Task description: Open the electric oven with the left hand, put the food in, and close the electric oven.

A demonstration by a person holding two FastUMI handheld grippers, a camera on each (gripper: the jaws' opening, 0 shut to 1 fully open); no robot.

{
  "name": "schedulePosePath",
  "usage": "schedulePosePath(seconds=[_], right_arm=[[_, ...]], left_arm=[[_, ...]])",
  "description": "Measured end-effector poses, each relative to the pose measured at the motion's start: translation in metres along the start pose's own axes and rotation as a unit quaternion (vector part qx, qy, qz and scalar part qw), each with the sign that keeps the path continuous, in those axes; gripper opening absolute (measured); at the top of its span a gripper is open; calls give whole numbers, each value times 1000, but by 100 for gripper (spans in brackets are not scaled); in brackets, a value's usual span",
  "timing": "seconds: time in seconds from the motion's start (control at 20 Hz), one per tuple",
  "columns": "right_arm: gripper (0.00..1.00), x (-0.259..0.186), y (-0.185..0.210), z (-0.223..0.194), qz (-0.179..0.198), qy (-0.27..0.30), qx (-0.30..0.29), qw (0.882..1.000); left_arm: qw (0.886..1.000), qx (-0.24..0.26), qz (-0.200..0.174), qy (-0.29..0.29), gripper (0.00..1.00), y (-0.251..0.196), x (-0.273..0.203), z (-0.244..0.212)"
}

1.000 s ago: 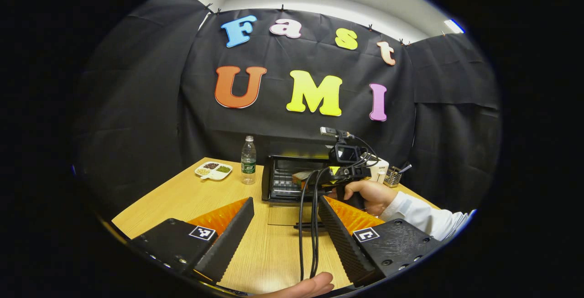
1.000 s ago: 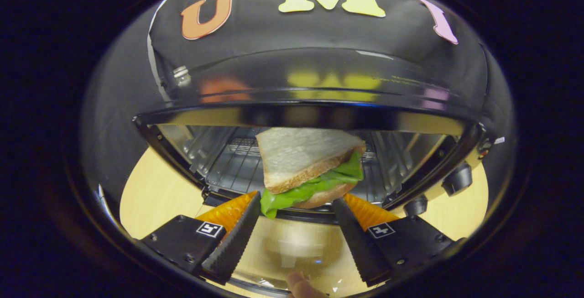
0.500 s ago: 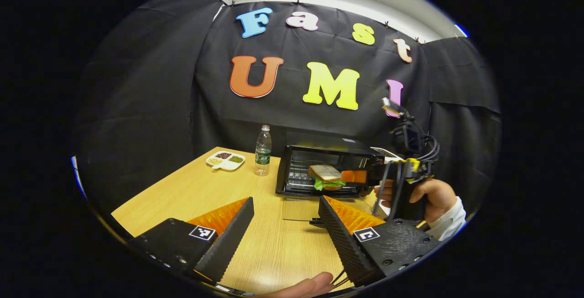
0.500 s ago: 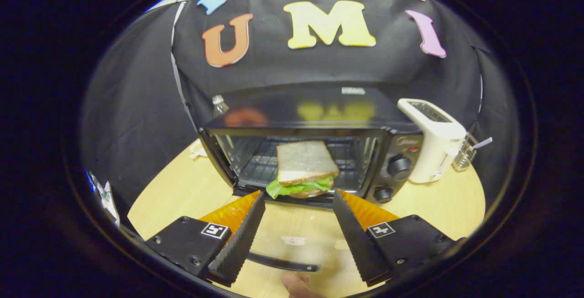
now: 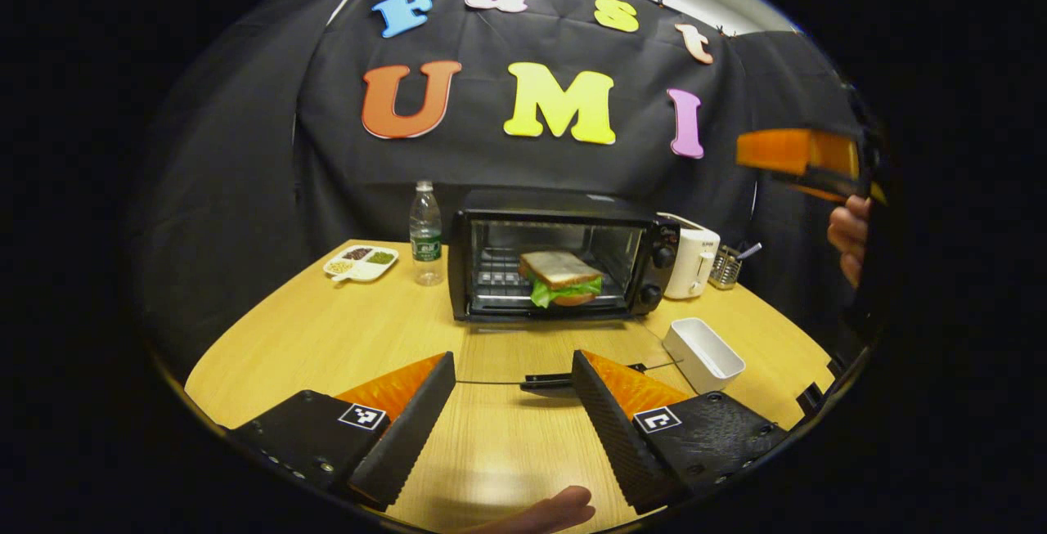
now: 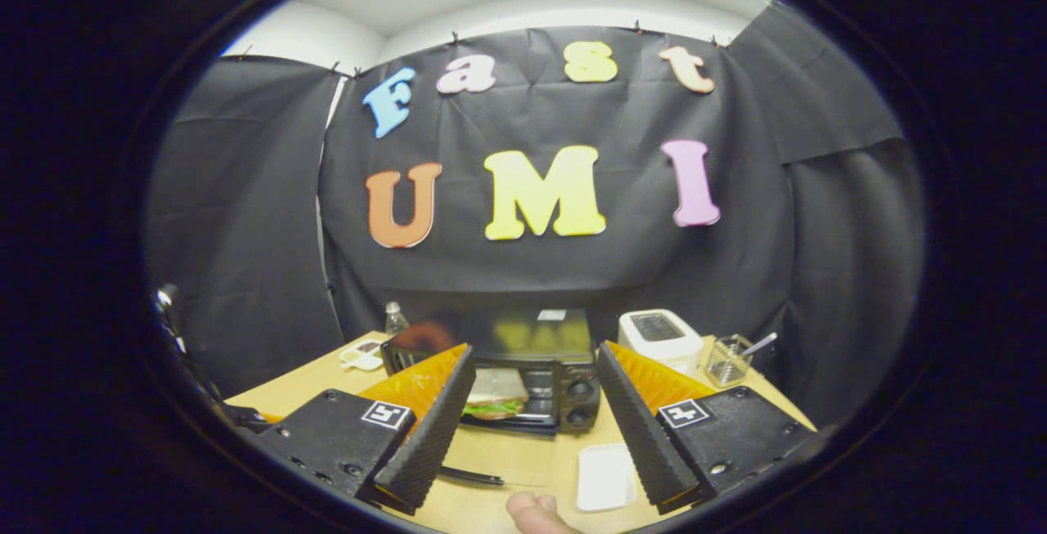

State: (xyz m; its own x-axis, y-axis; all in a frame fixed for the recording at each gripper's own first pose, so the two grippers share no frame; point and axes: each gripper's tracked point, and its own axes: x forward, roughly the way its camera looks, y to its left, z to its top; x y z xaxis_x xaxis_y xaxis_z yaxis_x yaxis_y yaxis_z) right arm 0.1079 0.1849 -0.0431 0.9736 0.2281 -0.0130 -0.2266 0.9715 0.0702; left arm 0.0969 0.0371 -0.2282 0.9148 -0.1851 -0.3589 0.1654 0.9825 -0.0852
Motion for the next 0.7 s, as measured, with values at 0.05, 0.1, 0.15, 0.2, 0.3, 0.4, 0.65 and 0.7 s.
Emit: schedulePosePath(seconds=[0.05,0.1,0.15,0.2,0.3,0.4,0.65,0.7], right_arm=[[96,-10,-13,13,-13,-13,-3,1000],[87,-24,-25,25,-23,-29,-7,999],[87,-35,-38,38,-37,-43,-12,998],[96,-47,-55,50,-52,-56,-16,997],[95,-68,-82,69,-82,-73,-16,994],[95,-86,-103,80,-99,-82,-11,992],[95,-106,-138,87,-124,-88,-15,988],[95,-106,-139,80,-118,-84,-10,989]], left_arm=[[1000,1,-7,13,94,-8,7,-7],[1000,5,-12,26,94,-14,19,-13],[999,8,-13,38,94,-21,25,-19],[999,11,-12,49,94,-25,30,-25],[997,11,-13,72,94,-33,41,-36],[996,10,-15,90,94,-46,46,-45],[992,25,-13,125,94,-65,59,-60],[991,27,-9,130,94,-65,63,-62]])
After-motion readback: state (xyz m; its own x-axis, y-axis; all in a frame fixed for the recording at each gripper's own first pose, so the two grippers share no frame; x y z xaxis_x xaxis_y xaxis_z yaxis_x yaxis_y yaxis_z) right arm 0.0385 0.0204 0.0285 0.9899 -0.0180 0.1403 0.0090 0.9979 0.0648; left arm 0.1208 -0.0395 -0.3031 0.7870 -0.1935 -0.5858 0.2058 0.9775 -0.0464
